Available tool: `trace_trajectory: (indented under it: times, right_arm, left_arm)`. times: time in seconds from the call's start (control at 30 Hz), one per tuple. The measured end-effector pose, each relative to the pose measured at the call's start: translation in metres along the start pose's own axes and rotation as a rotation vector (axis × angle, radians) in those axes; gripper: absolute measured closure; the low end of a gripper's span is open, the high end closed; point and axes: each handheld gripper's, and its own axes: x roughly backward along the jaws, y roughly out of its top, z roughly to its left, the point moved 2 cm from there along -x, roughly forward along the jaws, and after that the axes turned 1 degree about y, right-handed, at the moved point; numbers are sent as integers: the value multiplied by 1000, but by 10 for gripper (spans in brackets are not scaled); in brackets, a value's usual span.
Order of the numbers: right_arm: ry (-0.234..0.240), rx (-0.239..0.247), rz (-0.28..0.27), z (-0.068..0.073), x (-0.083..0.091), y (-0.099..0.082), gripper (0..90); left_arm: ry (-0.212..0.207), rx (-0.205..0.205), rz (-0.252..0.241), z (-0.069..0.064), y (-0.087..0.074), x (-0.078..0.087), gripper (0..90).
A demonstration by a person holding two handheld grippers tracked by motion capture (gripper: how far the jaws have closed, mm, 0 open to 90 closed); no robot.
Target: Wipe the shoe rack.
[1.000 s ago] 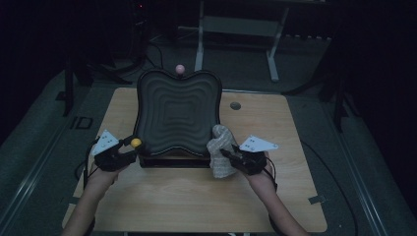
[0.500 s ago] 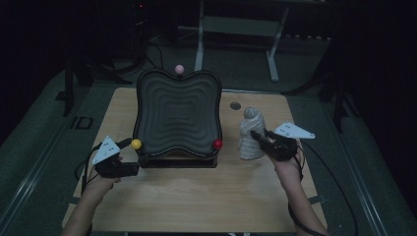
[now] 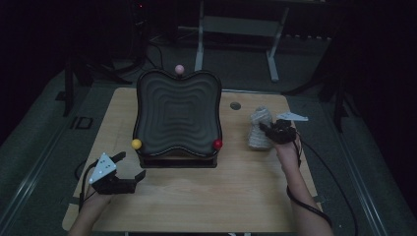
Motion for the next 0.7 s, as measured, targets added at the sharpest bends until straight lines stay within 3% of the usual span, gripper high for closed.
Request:
trace_trajectory:
  times: [0.07, 0.27, 0.43, 0.53, 0.6, 0.7]
  right_arm:
    - [-5, -10, 33, -3, -15, -6, 691]
    - [-6, -37, 123, -7, -53, -17, 660]
    - [7, -77, 148, -6, -78, -25, 531]
    - [1, -75, 131, -4, -82, -26, 456]
    - [22, -82, 90, -2, -78, -24, 349]
    - [32, -35, 49, 4, -70, -21, 212]
  left_arm:
    - [-10, -17, 11, -4, -4, -2, 22]
    - [-29, -10, 6, -8, -12, -7, 22]
    - [-51, -3, 16, -11, -16, -9, 24]
    - [-53, 9, 16, -11, -20, -9, 24]
    - [-54, 17, 15, -10, -22, -9, 24]
    - [-56, 30, 2, -9, -22, -7, 24]
